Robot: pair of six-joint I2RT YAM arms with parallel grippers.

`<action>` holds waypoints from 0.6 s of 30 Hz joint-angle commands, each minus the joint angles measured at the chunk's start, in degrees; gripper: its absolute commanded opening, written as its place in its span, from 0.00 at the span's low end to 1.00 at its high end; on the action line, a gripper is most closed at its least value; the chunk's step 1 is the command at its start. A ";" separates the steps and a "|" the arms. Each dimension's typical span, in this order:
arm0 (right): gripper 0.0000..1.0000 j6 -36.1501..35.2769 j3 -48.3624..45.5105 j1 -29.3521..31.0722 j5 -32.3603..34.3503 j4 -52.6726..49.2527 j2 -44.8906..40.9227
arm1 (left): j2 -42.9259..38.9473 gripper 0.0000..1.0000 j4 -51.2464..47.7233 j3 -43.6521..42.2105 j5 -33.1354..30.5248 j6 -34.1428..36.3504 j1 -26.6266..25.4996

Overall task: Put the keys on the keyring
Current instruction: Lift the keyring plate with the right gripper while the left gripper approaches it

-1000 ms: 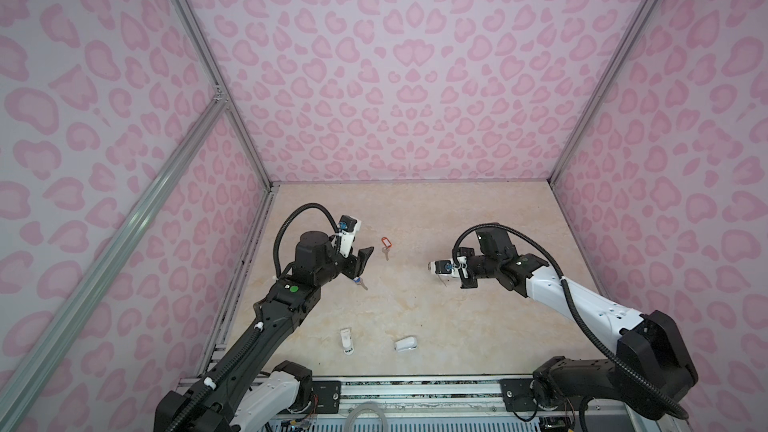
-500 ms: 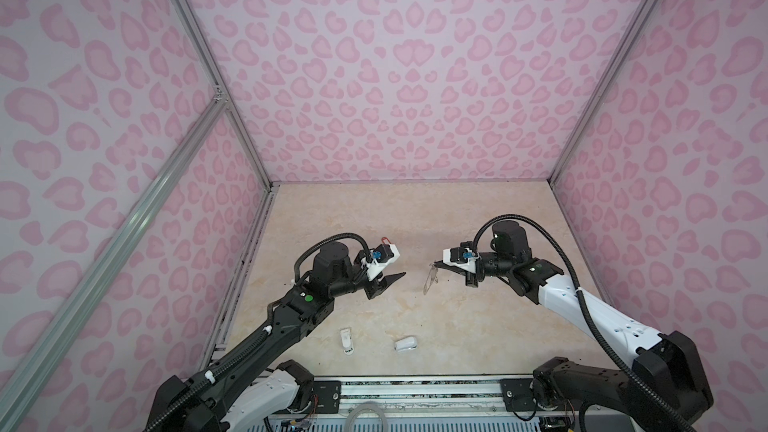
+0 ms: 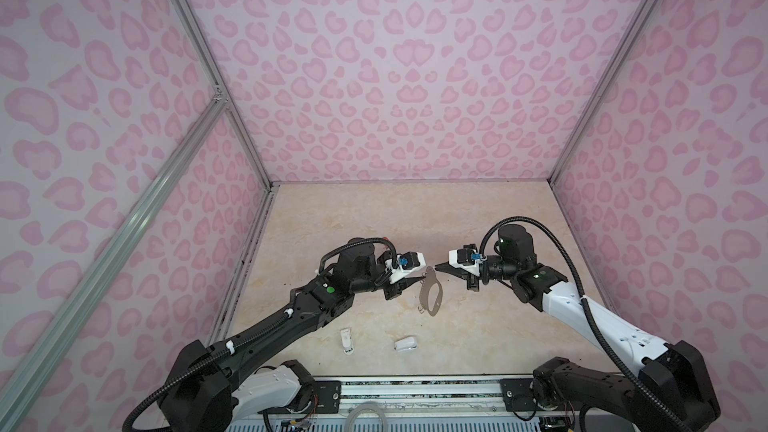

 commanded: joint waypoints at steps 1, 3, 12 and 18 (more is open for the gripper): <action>0.00 0.77 -0.35 0.10 -1.52 0.92 -0.23 | 0.78 0.38 2.66 1.10 -0.79 1.76 -1.01; 0.00 0.82 -0.29 0.12 -1.88 0.55 -0.19 | 1.19 0.33 2.92 1.32 -1.08 1.76 -1.50; 0.00 -0.34 0.02 0.09 -2.42 -1.10 -0.28 | 3.68 0.25 2.93 3.67 -3.20 1.17 -2.67; 0.00 -0.59 0.02 0.25 -2.35 -1.57 -0.23 | 4.70 0.17 2.84 4.86 -3.15 0.88 -2.95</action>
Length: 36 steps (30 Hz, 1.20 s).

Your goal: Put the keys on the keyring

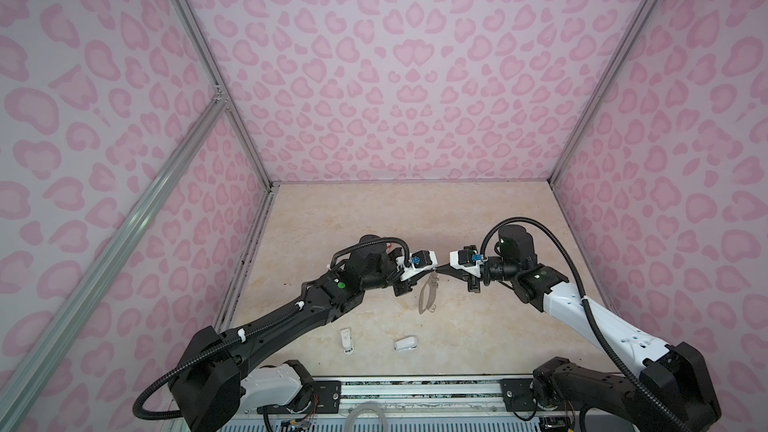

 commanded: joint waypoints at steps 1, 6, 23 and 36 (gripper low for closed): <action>0.00 -0.24 -0.06 0.27 -1.10 0.12 -0.07 | 0.60 0.14 1.38 1.46 0.45 0.00 -0.03; 0.00 0.36 -0.32 0.25 -0.64 0.98 -0.69 | 1.12 0.08 0.93 1.83 2.80 0.01 -0.09; 0.34 4.54 -9.85 -3.09 14.60 6.48 -16.08 | 0.76 0.04 2.38 2.47 6.97 -5.68 0.52; 0.29 19.71 -15.30 5.14 22.99 12.28 -23.47 | -0.31 0.04 2.95 2.53 10.02 -6.76 1.06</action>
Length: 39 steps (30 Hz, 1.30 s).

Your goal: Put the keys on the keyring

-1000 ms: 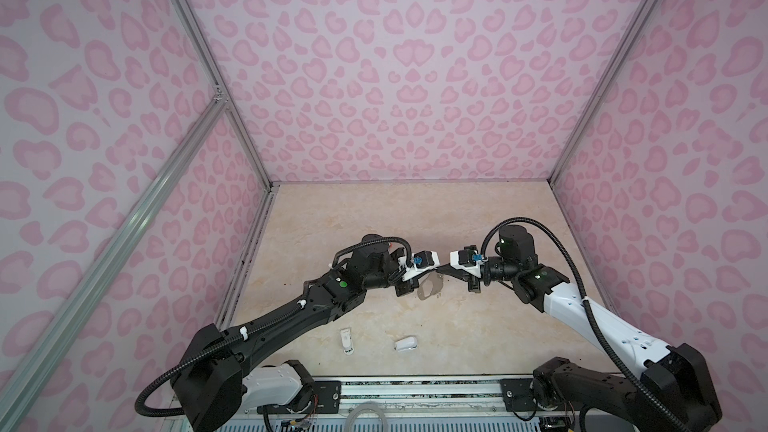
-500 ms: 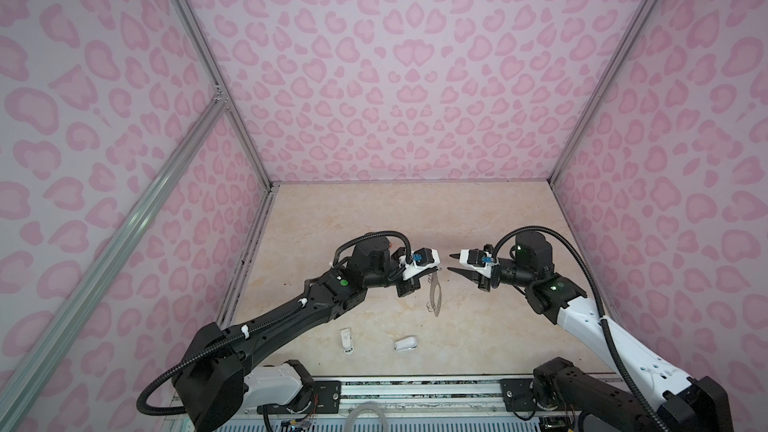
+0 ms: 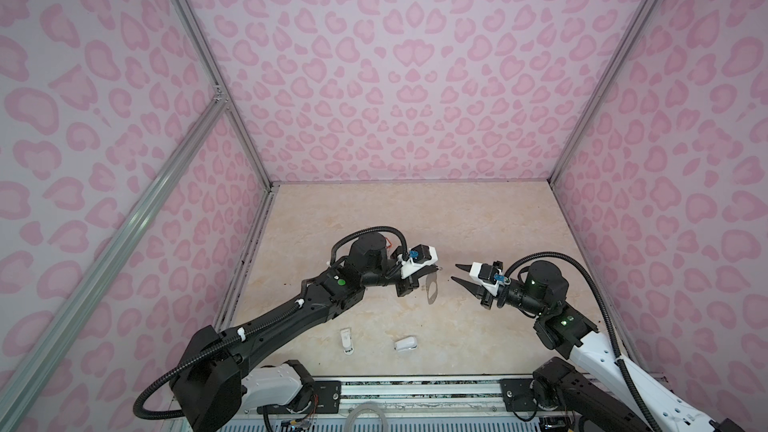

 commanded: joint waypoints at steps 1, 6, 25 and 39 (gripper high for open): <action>0.27 4.66 0.28 1.42 2.03 2.92 0.64 | -0.75 0.04 2.73 0.75 2.35 -0.38 0.31; 0.27 4.59 1.92 2.23 -0.63 2.47 2.73 | -1.42 0.04 2.73 0.56 3.12 -0.08 0.49; 0.24 6.60 3.47 4.12 -3.79 5.75 6.76 | -2.75 0.04 0.45 0.69 5.65 2.89 0.49; 0.06 5.60 4.72 5.07 -4.58 5.82 9.15 | -3.65 0.04 -2.42 1.03 6.35 5.42 0.60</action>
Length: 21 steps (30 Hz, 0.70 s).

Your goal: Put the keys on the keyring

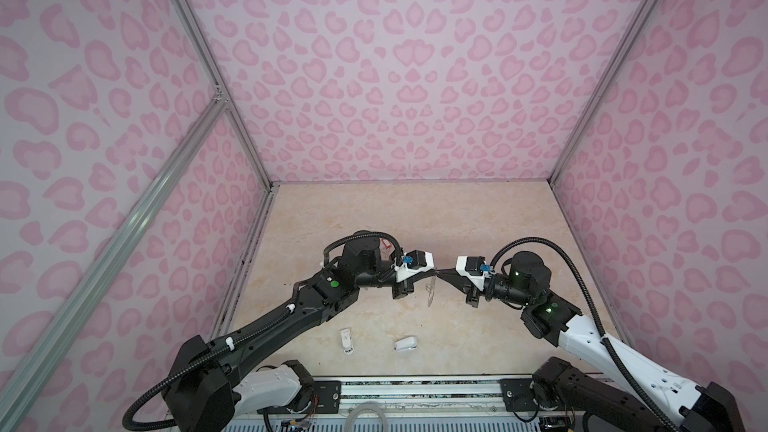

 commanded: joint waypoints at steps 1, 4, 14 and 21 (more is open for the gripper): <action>0.03 -0.10 -0.05 0.10 -0.50 1.98 -0.10 | -0.57 0.04 -0.81 1.02 1.04 1.64 0.11; 0.00 -0.59 0.23 0.21 -0.58 0.81 -0.13 | -0.45 0.04 -2.13 1.47 0.54 2.37 0.04; 0.00 -5.64 7.02 0.15 1.93 -17.90 -0.46 | -2.05 0.33 -13.23 6.00 -7.39 12.57 -0.10; 0.00 -6.67 11.40 0.17 4.16 -26.86 0.27 | -3.84 0.32 -13.48 6.11 -11.67 16.71 -2.31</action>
